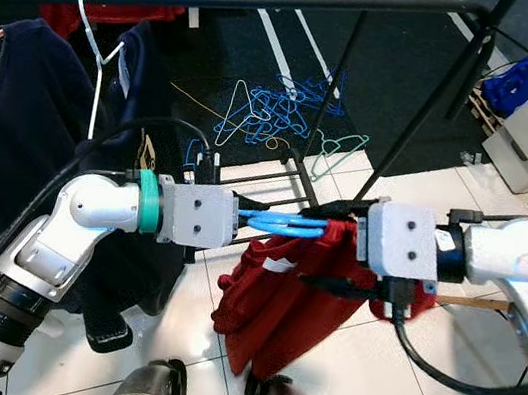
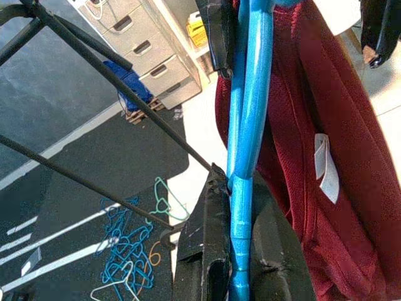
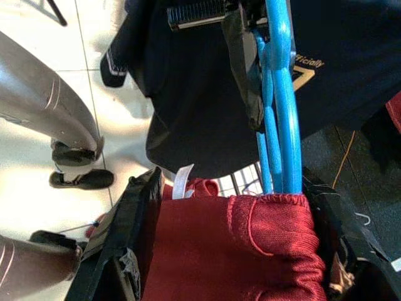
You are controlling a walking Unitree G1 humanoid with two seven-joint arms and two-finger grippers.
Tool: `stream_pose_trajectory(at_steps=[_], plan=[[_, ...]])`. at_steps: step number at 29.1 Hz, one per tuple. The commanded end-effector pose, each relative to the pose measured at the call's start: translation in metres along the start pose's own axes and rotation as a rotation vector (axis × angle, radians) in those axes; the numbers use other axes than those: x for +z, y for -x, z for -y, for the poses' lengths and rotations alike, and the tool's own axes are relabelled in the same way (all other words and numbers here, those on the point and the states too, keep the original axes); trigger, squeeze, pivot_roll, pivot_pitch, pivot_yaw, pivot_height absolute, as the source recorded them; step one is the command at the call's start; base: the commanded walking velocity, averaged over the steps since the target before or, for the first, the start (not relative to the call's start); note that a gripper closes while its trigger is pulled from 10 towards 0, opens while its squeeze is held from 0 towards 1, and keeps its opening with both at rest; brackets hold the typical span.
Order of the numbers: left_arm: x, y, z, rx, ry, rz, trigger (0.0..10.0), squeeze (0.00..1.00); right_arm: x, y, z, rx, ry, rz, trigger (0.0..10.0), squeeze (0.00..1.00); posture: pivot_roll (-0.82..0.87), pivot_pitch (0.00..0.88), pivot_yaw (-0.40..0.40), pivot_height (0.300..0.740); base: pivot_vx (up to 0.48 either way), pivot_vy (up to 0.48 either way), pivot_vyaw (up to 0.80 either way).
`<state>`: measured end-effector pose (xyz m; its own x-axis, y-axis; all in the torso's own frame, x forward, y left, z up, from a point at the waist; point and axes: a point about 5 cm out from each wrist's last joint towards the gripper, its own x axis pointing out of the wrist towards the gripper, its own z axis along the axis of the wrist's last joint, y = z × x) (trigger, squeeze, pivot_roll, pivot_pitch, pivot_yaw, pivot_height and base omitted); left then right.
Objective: Hang hanger
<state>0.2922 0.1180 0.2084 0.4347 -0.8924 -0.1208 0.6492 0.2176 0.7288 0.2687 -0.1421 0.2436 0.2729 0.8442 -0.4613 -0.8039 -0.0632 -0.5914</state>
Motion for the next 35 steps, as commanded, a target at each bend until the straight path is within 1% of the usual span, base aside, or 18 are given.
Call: stream_pose_trajectory(at_steps=[1, 6, 8, 9, 10, 11, 12, 14, 15, 17, 18, 22, 26, 35], plan=[[0.007, 0.000, -0.001, 0.018, -0.004, 0.044, 10.0, 0.00, -0.003, -0.002, -0.002, 0.008, -0.007, -0.012, 10.0, 0.00, -0.15, 0.108, 0.032, 0.740, 0.000, 0.000, 0.00], [0.007, 0.000, -0.001, 0.018, -0.004, 0.047, 10.0, 0.00, -0.004, -0.004, -0.001, 0.000, -0.007, -0.002, 10.0, 0.00, -0.15, 0.108, 0.032, 0.740, 0.000, 0.000, 0.00], [0.008, 0.000, -0.001, 0.018, -0.002, 0.049, 10.0, 0.00, -0.002, -0.009, 0.004, -0.015, -0.005, 0.031, 9.3, 0.00, -0.14, 0.109, 0.031, 0.740, 0.000, 0.000, 0.00], [0.008, 0.000, -0.001, 0.017, -0.002, 0.050, 10.0, 0.00, -0.001, -0.011, 0.005, -0.015, -0.003, 0.046, 7.6, 0.00, -0.14, 0.109, 0.030, 0.740, 0.000, 0.000, 0.00], [0.009, 0.000, -0.001, 0.017, -0.002, 0.051, 10.0, 0.00, -0.001, -0.012, 0.006, -0.010, -0.003, 0.057, 7.1, 0.00, -0.14, 0.109, 0.029, 0.740, 0.000, 0.000, 0.00], [0.009, 0.000, -0.001, 0.017, -0.002, 0.051, 10.0, 0.00, -0.001, -0.012, 0.006, -0.010, -0.003, 0.057, 7.1, 0.00, -0.14, 0.109, 0.029, 0.740, 0.000, 0.000, 0.00], [0.009, 0.000, -0.001, 0.016, -0.003, 0.052, 10.0, 0.00, -0.001, -0.014, 0.006, -0.002, 0.001, 0.065, 4.2, 0.00, -0.14, 0.109, 0.029, 0.740, 0.000, 0.000, 0.00], [0.009, 0.001, -0.001, 0.016, -0.003, 0.052, 10.0, 0.00, -0.001, -0.015, 0.006, 0.003, 0.003, 0.069, 4.2, 0.00, -0.14, 0.109, 0.028, 0.740, 0.000, 0.000, 0.00], [0.009, 0.001, 0.000, 0.016, -0.004, 0.054, 10.0, 0.00, -0.002, -0.016, 0.006, 0.014, 0.005, 0.073, 1.5, 0.00, -0.14, 0.109, 0.027, 0.740, 0.000, 0.000, 0.00], [0.009, 0.001, 0.000, 0.016, -0.004, 0.054, 10.0, 0.00, -0.002, -0.016, 0.006, 0.014, 0.005, 0.073, 1.5, 0.00, -0.14, 0.109, 0.027, 0.740, 0.000, 0.000, 0.00], [0.010, 0.001, 0.000, 0.015, -0.005, 0.055, 10.0, 0.00, -0.002, -0.017, 0.006, 0.024, 0.005, 0.075, 0.0, 0.00, -0.14, 0.110, 0.027, 0.740, 0.000, 0.000, 0.00], [0.010, 0.001, 0.000, 0.014, -0.006, 0.057, 10.0, 0.00, -0.002, -0.018, 0.005, 0.037, 0.005, 0.076, 0.0, 0.00, -0.14, 0.110, 0.026, 0.740, 0.000, 0.000, 0.00], [0.012, 0.001, 0.000, 0.002, -0.021, 0.071, 10.0, 0.00, -0.004, -0.018, 0.001, 0.082, 0.013, 0.073, 0.0, 0.00, -0.14, 0.110, 0.029, 0.740, 0.000, 0.000, 0.00], [0.014, 0.001, -0.003, 0.000, -0.038, 0.079, 10.0, 0.00, -0.005, -0.018, -0.001, 0.099, 0.012, 0.080, 0.0, 0.00, -0.14, 0.107, 0.030, 0.740, 0.000, 0.000, 0.00]])
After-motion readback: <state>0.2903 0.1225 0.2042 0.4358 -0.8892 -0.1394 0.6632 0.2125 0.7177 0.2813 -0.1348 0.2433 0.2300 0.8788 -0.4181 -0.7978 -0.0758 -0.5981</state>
